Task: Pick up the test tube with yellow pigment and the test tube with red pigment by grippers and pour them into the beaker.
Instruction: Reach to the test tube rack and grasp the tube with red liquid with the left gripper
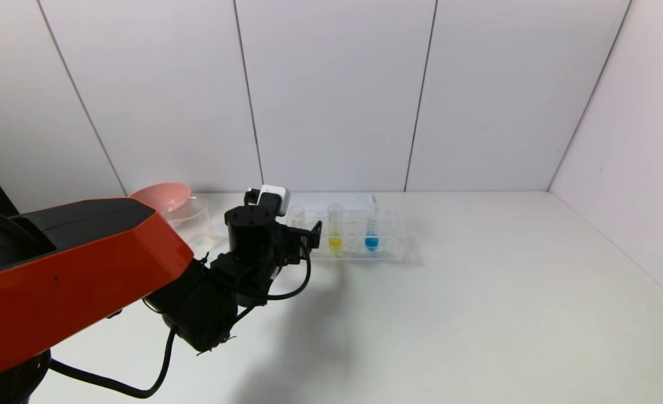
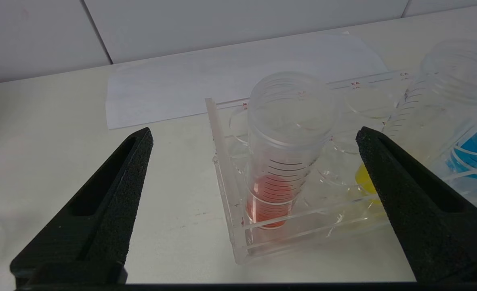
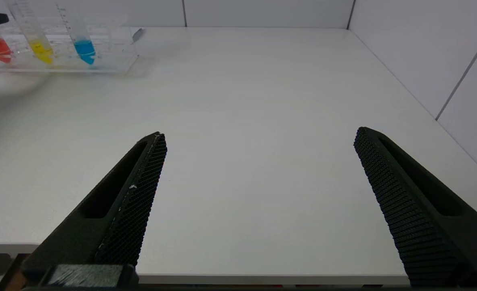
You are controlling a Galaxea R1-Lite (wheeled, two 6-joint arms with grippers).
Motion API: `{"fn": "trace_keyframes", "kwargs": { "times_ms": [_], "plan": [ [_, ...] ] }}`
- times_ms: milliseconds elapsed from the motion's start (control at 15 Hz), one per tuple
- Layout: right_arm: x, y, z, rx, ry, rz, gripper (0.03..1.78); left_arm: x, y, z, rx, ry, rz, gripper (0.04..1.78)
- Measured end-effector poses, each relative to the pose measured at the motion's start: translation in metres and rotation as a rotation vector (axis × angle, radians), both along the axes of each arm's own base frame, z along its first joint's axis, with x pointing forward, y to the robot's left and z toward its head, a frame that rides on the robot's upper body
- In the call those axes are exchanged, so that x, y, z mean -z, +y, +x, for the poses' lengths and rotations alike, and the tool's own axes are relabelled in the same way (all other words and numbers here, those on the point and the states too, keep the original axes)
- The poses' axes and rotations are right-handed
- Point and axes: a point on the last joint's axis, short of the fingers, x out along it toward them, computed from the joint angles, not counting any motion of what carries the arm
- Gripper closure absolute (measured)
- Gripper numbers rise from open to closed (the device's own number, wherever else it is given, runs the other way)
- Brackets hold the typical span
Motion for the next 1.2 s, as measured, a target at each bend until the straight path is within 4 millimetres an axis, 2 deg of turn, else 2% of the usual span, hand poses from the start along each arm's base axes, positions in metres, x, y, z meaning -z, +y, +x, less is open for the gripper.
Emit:
{"fn": "trace_keyframes", "kwargs": {
  "times_ms": [867,1067,1200],
  "plan": [
    [0.0,0.0,0.0,0.0,0.0,0.0,0.11,0.0032,0.0042,0.0069,-0.011,-0.002,0.013,0.09],
    [0.0,0.0,0.0,0.0,0.0,0.0,0.11,0.0029,0.0042,0.0072,-0.007,-0.003,0.013,0.35],
    [0.0,0.0,0.0,0.0,0.0,0.0,0.11,0.003,0.0038,0.0073,-0.004,-0.003,0.012,0.65]
  ]
}}
